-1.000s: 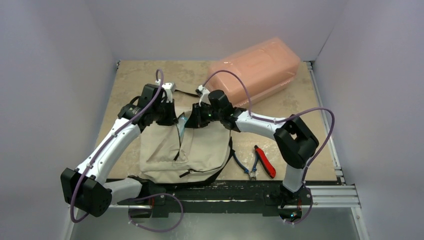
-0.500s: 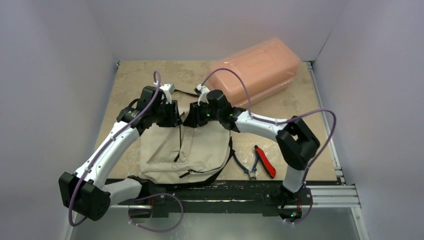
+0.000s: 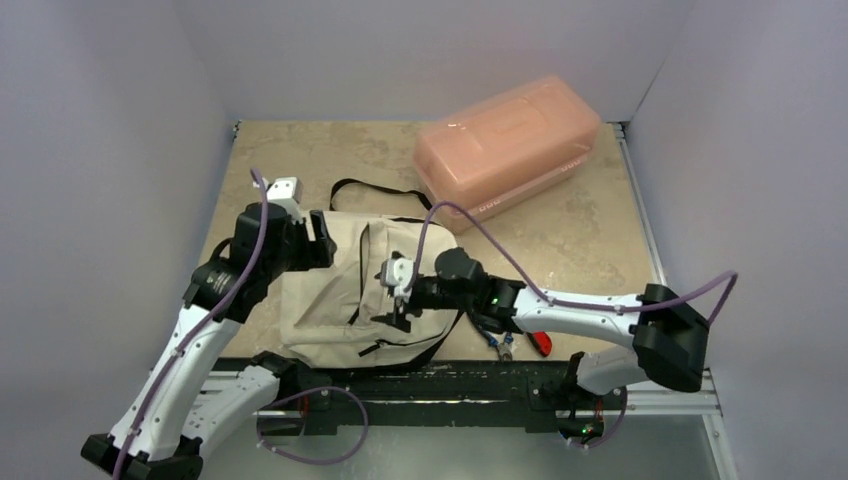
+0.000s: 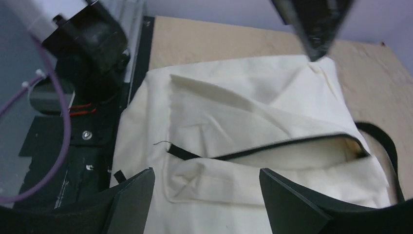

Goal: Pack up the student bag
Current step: Zip the student bag at the center of the board.

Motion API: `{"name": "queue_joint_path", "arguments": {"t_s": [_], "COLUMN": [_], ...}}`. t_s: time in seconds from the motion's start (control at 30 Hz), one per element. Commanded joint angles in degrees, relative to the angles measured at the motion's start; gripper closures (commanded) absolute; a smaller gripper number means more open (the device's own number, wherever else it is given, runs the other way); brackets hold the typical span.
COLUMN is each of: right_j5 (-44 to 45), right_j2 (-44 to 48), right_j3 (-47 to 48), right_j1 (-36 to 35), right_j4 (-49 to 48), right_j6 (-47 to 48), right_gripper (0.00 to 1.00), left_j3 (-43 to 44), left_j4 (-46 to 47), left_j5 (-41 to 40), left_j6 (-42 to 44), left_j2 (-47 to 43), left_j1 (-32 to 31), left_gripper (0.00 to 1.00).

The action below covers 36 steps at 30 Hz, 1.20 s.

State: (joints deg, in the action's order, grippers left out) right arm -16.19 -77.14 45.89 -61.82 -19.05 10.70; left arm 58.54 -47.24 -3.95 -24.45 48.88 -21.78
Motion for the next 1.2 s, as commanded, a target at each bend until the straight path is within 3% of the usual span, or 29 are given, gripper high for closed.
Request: {"name": "queue_joint_path", "arguments": {"t_s": [0.0,0.23,0.53,0.7,0.8,0.97,1.17], "right_j5": [-3.1,0.9,5.9,5.4,3.8,5.0,6.5], "right_j2": [-5.6,-15.5,-20.0,-19.6,-19.0,-19.4,-19.0], "right_j3": [2.7,13.7,17.1,15.7,14.8,13.3,11.4], "right_j1": [-6.1,-8.3,-9.3,-9.8,-9.9,-10.2,-10.4], "right_j4": [-3.4,8.8,15.0,15.4,15.6,15.4,13.3], "right_j6": [26.7,40.9,45.9,45.9,45.5,45.9,47.2], "right_gripper": [0.16,0.22,0.46,0.52,0.51,0.39,0.38], "left_j3": [-2.2,-4.0,-4.9,-5.1,-5.4,-5.6,-5.8], "left_j4": [-1.9,0.0,0.9,2.1,2.7,2.7,2.7], "left_j5": [-12.5,-12.0,-8.9,-3.8,-1.6,-0.6,-0.4], "left_j6": [0.1,1.8,2.7,2.7,2.7,2.8,2.9], "left_j2": [-3.4,-4.9,-5.9,-5.1,-4.8,-4.3,-4.2], "left_j1": [0.1,0.4,1.8,5.5,7.2,8.0,8.3], "left_gripper": [0.30,0.30,0.30,0.30,0.30,0.30,0.30]}}
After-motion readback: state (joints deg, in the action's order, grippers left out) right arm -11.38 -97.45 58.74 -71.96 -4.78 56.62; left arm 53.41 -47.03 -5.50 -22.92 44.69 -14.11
